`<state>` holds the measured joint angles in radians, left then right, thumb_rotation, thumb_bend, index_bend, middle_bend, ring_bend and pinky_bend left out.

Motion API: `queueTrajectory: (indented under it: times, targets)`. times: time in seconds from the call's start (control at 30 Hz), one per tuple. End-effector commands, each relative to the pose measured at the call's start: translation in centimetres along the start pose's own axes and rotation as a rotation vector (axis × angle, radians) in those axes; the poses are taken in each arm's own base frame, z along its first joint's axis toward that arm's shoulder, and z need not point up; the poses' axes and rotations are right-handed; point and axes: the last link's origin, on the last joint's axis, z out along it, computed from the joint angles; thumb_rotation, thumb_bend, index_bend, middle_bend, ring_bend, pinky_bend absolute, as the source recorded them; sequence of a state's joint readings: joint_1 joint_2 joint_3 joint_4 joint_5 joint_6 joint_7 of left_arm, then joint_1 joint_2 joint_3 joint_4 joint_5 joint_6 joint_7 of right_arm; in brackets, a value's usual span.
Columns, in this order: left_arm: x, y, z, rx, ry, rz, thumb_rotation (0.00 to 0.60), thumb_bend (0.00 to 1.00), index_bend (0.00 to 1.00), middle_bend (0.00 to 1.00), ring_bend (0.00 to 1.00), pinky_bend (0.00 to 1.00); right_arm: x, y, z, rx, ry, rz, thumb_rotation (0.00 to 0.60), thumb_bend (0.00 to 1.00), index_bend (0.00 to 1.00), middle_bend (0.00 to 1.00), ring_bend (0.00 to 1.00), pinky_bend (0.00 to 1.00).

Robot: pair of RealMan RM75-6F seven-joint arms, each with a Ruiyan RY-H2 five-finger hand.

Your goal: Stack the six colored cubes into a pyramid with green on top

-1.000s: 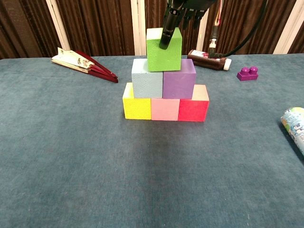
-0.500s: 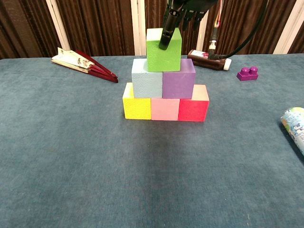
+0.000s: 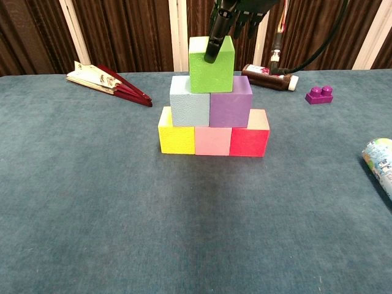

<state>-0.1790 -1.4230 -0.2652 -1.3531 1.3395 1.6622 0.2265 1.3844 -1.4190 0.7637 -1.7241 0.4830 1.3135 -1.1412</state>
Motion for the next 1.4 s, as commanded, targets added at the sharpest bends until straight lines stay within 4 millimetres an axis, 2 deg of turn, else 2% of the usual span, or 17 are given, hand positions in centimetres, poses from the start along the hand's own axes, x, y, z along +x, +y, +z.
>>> queueTrajectory:
  times: [0.03, 0.27, 0.5, 0.7, 0.87, 0.97, 1.03, 1.17, 1.2, 1.23, 1.4]
  targets:
    - [0.0, 0.0, 0.0, 0.001, 0.003, -0.002, 0.6, 0.31, 0.09, 0.02, 0.0, 0.0, 0.0, 0.0, 0.0, 0.002, -0.002, -0.001, 0.6, 0.35, 0.02, 0.13, 0.0, 0.0]
    - [0.0, 0.0, 0.0, 0.002, 0.003, -0.002, 0.6, 0.31, 0.09, 0.02, 0.0, 0.0, 0.2, 0.0, -0.2, 0.016, -0.002, 0.008, 0.6, 0.35, 0.0, 0.04, 0.0, 0.0]
    - [0.1, 0.0, 0.0, -0.003, 0.004, -0.006, 0.6, 0.31, 0.09, 0.02, 0.0, 0.0, 0.9, 0.1, -1.1, 0.045, 0.01, 0.02, 0.6, 0.35, 0.0, 0.02, 0.0, 0.0]
    - [0.1, 0.0, 0.0, -0.009, 0.001, -0.011, 0.6, 0.31, 0.09, 0.02, 0.0, 0.0, 2.1, 1.0, -2.5, 0.061, 0.057, 0.04, 0.6, 0.35, 0.0, 0.02, 0.0, 0.0]
    - [0.2, 0.1, -0.1, -0.027, -0.006, -0.028, 0.6, 0.31, 0.09, 0.02, 0.0, 0.0, 3.5, 3.1, -3.8, 0.052, 0.116, 0.069, 0.6, 0.35, 0.0, 0.02, 0.0, 0.0]
    - [0.3, 0.0, -0.1, -0.031, -0.007, -0.041, 0.6, 0.31, 0.09, 0.02, 0.0, 0.0, 4.4, 5.4, -4.9, 0.046, 0.194, 0.089, 0.6, 0.35, 0.0, 0.02, 0.0, 0.0]
    - [0.5, -0.2, -0.1, -0.029, -0.006, -0.048, 0.6, 0.31, 0.09, 0.01, 0.0, 0.0, 4.8, 8.2, -5.7, 0.058, 0.288, 0.102, 0.6, 0.35, 0.0, 0.02, 0.0, 0.0]
    - [0.6, -0.2, -0.1, -0.031, -0.01, -0.054, 0.6, 0.31, 0.09, 0.01, 0.0, 0.0, 4.5, 11.2, -6.4, 0.069, 0.364, 0.098, 0.6, 0.35, 0.0, 0.02, 0.0, 0.0]
    - [0.7, -0.1, -0.2, -0.036, -0.012, -0.061, 0.6, 0.31, 0.09, 0.01, 0.0, 0.0, 4.3, 13.2, -6.7, 0.046, 0.394, 0.089, 0.6, 0.35, 0.0, 0.02, 0.0, 0.0]
    - [0.7, 0.0, -0.3, -0.047, -0.019, -0.071, 0.6, 0.31, 0.09, 0.01, 0.0, 0.0, 3.6, 16.5, -7.5, 0.02, 0.434, 0.077, 0.6, 0.35, 0.0, 0.02, 0.0, 0.0]
    - [0.7, 0.4, -0.7, -0.077, -0.042, -0.084, 0.6, 0.31, 0.09, 0.01, 0.0, 0.0, 1.7, 23.3, -8.9, 0.039, 0.525, 0.069, 0.6, 0.35, 0.0, 0.02, 0.0, 0.0]
